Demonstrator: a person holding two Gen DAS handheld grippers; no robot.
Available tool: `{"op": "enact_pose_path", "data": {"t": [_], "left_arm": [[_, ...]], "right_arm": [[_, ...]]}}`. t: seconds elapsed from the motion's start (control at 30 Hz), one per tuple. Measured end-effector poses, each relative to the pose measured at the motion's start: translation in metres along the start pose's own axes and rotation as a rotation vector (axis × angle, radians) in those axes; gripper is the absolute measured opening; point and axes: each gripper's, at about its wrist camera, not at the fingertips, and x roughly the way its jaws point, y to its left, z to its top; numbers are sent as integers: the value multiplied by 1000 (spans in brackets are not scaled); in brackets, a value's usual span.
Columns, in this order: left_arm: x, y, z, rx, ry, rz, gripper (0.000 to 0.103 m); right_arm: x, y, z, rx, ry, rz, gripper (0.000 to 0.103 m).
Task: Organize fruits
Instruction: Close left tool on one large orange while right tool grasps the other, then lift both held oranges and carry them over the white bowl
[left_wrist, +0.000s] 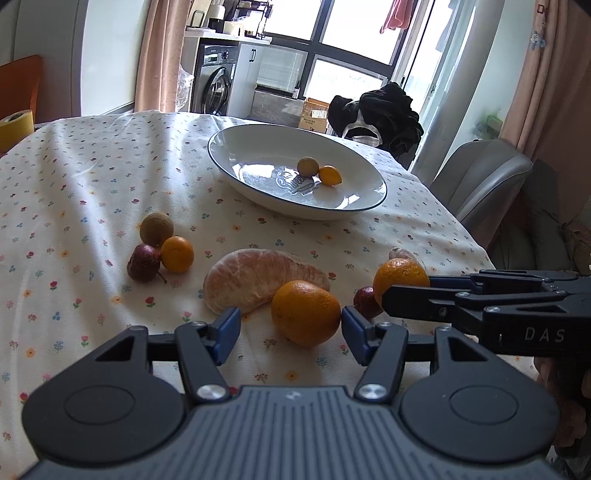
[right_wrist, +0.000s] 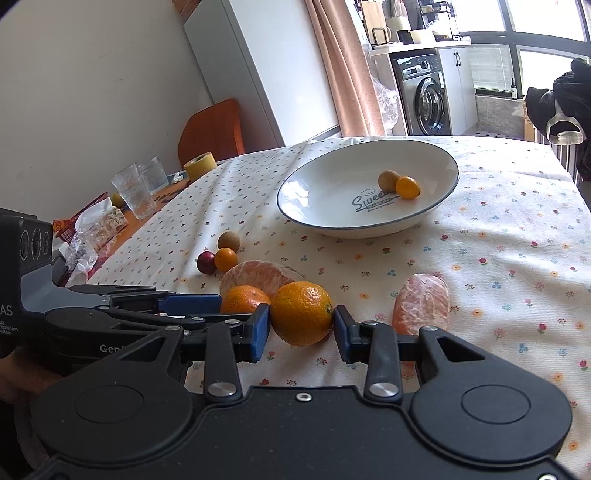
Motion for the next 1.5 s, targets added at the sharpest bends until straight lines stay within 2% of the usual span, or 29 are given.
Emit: {"op": "enact_pose_path", "data": {"t": [0.1, 0.13, 0.17, 0.3, 0.57, 0.97, 1.5], "left_arm": [[2, 0, 0, -8, -2, -28, 50], [3, 0, 0, -14, 2, -40, 42], [4, -1, 1, -14, 6, -40, 40], [3, -7, -2, 13, -7, -26, 39], [-13, 2, 0, -13, -45, -17, 39], [-28, 8, 17, -21, -104, 12, 39], [-25, 12, 51, 1, -124, 29, 39]], "right_arm": [[-2, 0, 1, 2, -1, -9, 35], [-3, 0, 2, 3, 0, -13, 35], [-4, 0, 3, 2, 1, -17, 35], [-5, -2, 5, 5, -5, -35, 35], [1, 3, 6, 2, 8, -40, 35], [-1, 11, 23, -17, -31, -56, 35], [0, -2, 54, 10, -119, -89, 35]]}}
